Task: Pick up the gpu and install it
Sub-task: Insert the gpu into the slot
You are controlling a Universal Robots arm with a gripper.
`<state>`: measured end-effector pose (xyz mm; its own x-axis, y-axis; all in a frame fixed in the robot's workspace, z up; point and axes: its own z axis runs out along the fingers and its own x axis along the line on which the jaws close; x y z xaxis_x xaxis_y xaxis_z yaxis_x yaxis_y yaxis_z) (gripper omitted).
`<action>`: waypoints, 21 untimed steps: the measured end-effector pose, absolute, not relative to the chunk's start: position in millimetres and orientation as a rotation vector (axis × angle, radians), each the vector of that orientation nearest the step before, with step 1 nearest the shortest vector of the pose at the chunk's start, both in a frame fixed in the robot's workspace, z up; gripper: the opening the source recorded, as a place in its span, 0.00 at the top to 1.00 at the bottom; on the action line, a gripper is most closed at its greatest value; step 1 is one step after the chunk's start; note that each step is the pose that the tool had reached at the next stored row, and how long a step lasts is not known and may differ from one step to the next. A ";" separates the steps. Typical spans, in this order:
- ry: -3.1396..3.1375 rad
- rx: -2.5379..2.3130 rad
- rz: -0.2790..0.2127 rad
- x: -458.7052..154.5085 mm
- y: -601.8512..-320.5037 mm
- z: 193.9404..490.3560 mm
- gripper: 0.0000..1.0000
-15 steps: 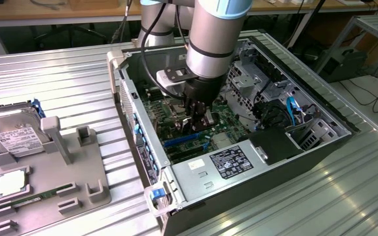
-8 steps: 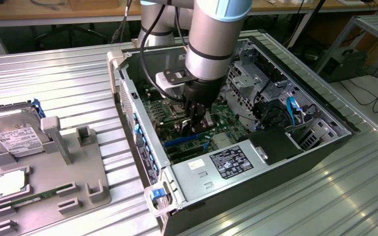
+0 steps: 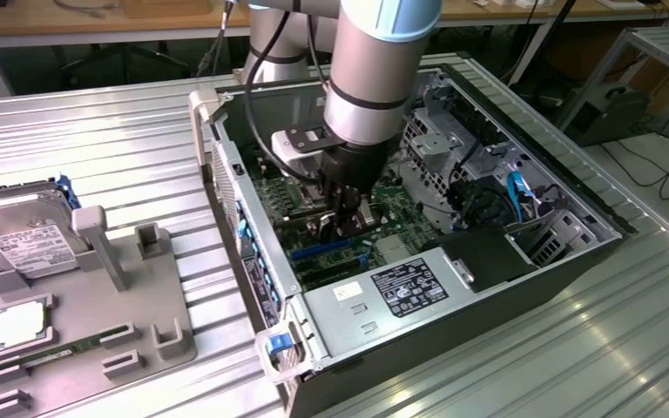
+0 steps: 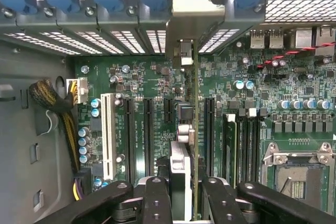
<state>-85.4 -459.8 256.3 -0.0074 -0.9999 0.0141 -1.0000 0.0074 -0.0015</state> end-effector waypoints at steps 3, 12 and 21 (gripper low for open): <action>-2.223 2.207 0.017 -86.3 -459.9 254.6 0.72; -2.224 2.203 0.012 -85.3 -459.9 252.4 0.72; -2.224 2.198 0.006 -82.4 -459.6 250.5 0.72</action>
<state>-82.4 -459.6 250.5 -0.0119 -0.9998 0.0131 -0.9999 0.0120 0.0079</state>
